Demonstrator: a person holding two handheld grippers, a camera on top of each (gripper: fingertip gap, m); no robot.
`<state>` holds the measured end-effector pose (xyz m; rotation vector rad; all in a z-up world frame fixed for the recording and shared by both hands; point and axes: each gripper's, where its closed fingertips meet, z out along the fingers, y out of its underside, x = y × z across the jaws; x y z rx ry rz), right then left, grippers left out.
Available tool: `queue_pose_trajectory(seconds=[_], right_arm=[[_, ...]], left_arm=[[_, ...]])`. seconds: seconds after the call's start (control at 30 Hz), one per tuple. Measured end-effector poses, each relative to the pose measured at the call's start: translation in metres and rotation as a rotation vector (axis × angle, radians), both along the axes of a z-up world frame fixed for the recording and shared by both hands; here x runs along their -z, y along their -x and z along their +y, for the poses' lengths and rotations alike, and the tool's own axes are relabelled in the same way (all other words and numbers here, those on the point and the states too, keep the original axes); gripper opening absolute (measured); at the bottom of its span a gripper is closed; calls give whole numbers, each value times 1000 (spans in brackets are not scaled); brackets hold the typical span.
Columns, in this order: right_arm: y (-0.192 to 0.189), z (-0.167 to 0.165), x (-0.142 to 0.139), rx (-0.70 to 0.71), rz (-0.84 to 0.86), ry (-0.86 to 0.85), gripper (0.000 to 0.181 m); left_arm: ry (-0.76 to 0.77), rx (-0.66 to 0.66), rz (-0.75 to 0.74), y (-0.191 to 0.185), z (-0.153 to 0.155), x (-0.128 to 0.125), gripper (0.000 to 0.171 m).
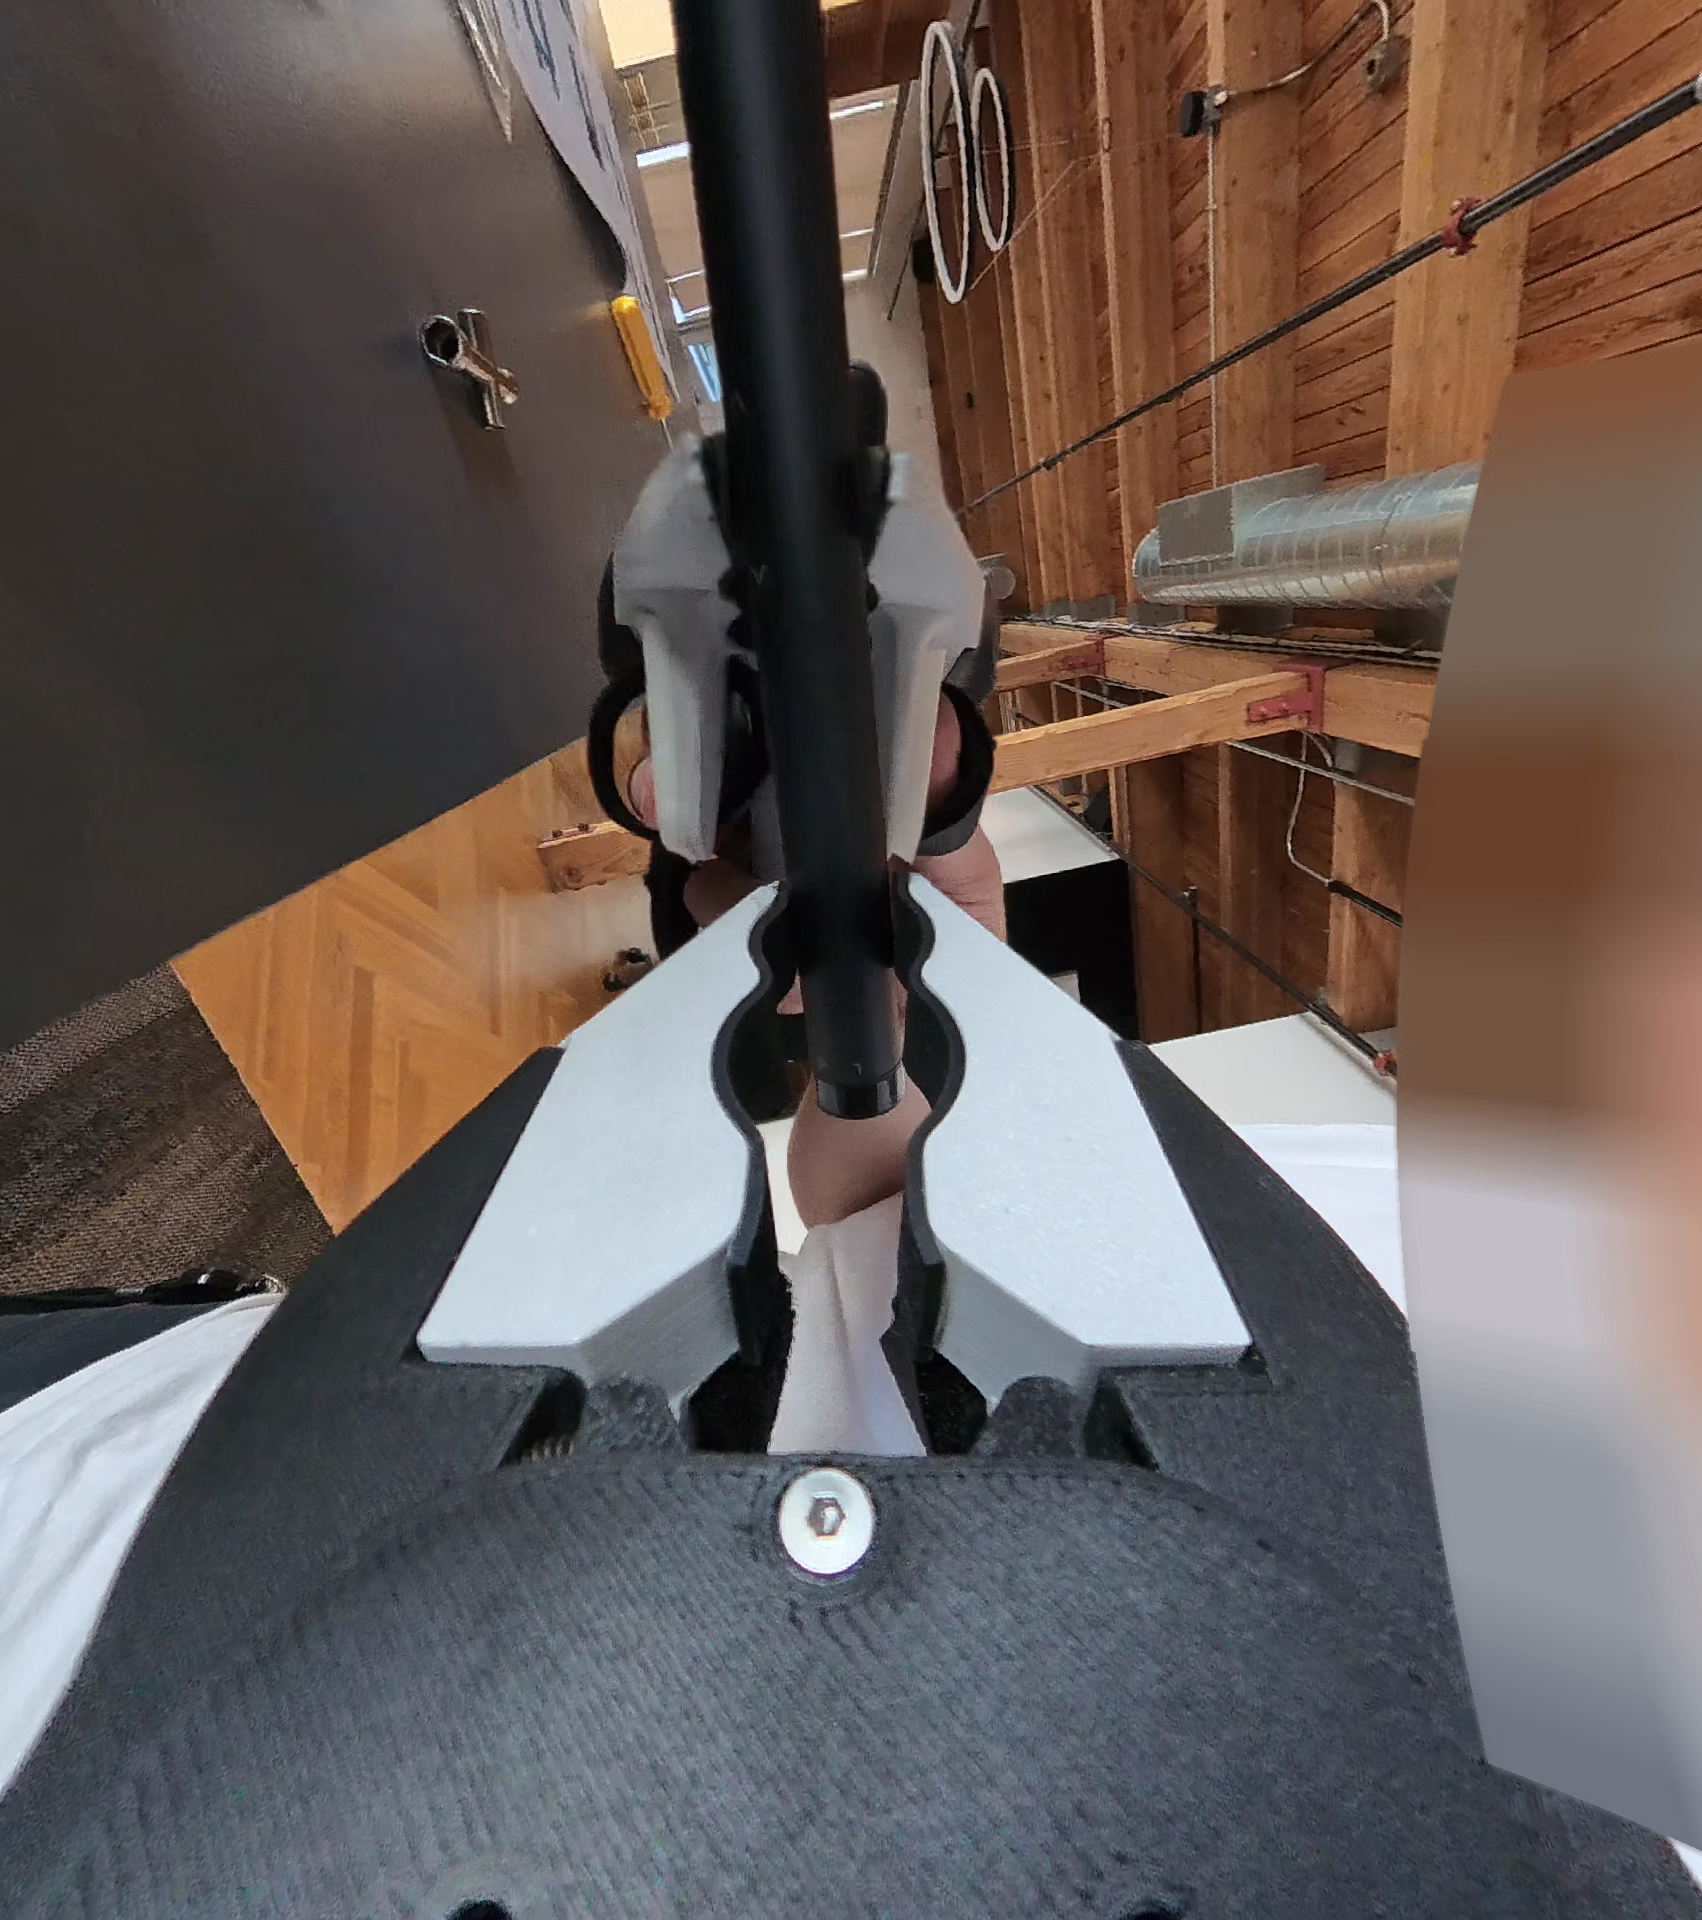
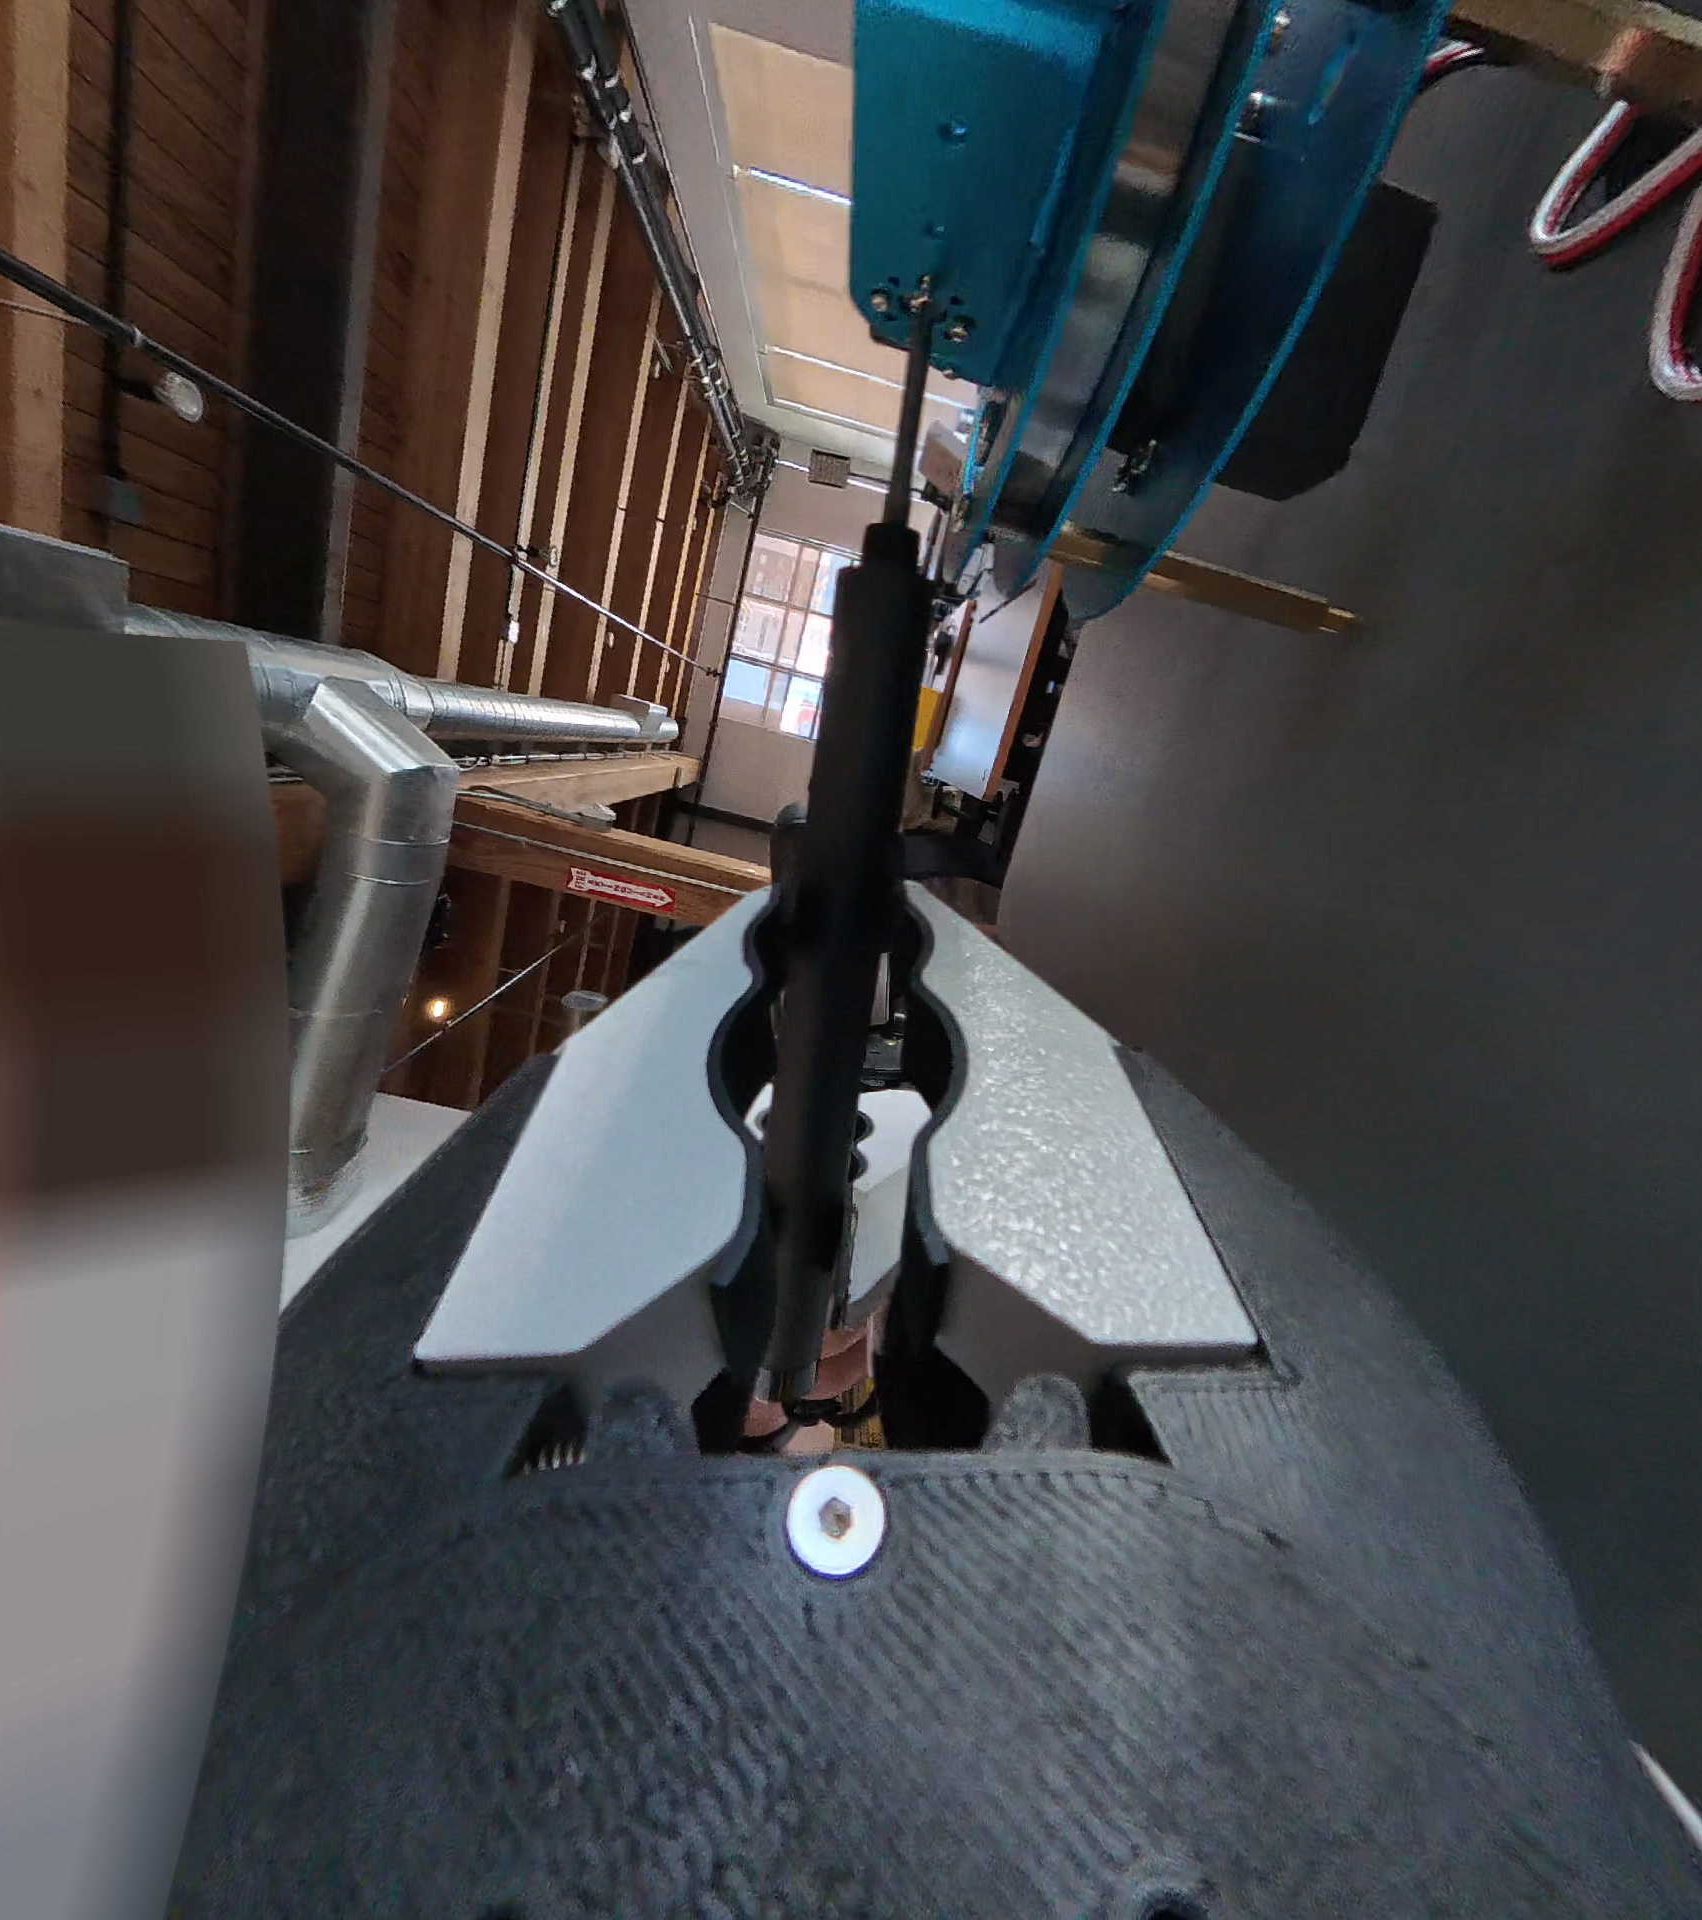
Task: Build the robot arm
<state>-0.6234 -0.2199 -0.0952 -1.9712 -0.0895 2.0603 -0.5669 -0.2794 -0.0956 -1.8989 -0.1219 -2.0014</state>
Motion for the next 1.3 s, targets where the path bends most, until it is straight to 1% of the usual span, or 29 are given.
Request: queue_pose_trajectory(seconds=[0.07,0.13,0.17,0.23,0.27,0.3,0.37,0.47,0.53,0.6,0.63,0.7,0.77,0.8,0.87,0.97,1.07,1.1,1.17,1.23,1.3], right_arm=[[0,0,-2,-4,32,11,17],[-2,1,-7,7,102,44,17],[-3,2,-8,13,134,69,16],[-4,3,-5,18,189,126,16],[-5,3,-5,19,220,150,16],[-5,3,-5,18,246,165,16],[-4,2,-8,8,278,171,16],[-4,2,-8,-4,265,139,16],[-3,2,-6,-6,225,125,16],[-3,6,-1,18,141,96,26],[-4,6,1,27,100,71,28],[-4,6,2,29,21,19,28],[-3,4,0,10,-16,-24,18],[-3,4,0,13,-17,-28,18],[-3,5,-5,15,38,-2,17],[-5,7,-8,28,193,122,16],[-5,7,-8,29,297,197,16],[-5,7,-8,32,304,193,16],[-5,7,-9,26,309,178,16],[-5,8,-8,25,297,165,16],[-4,9,-5,26,241,143,18]], left_arm=[[-28,-7,-7,-1,1,-4,17],[-51,-9,-27,-2,1,-7,18],[-53,-8,-48,-2,1,-9,21],[-32,-10,-100,-3,1,-11,35],[-20,-6,-126,-3,2,-11,36],[-11,-2,-145,-3,2,-10,32],[-7,6,-143,-3,2,-7,16],[-27,5,-99,-3,2,-7,16],[-18,-1,-64,-3,2,-4,16],[0,-7,-63,-3,3,-3,16],[6,-9,-61,-3,3,-3,16],[6,-11,-33,-3,3,0,16],[-6,-17,-13,-2,4,-1,16],[-13,-21,-7,-2,4,-2,16],[-39,-25,-1,-2,5,-5,17],[-75,-28,8,-2,5,-7,19],[-62,-21,-68,-2,5,-11,27],[-53,-17,-89,-2,5,-12,27],[-44,-7,-103,-4,4,-10,18],[-36,-5,-86,-4,5,-8,17],[-28,-7,-46,-5,6,-4,17]])
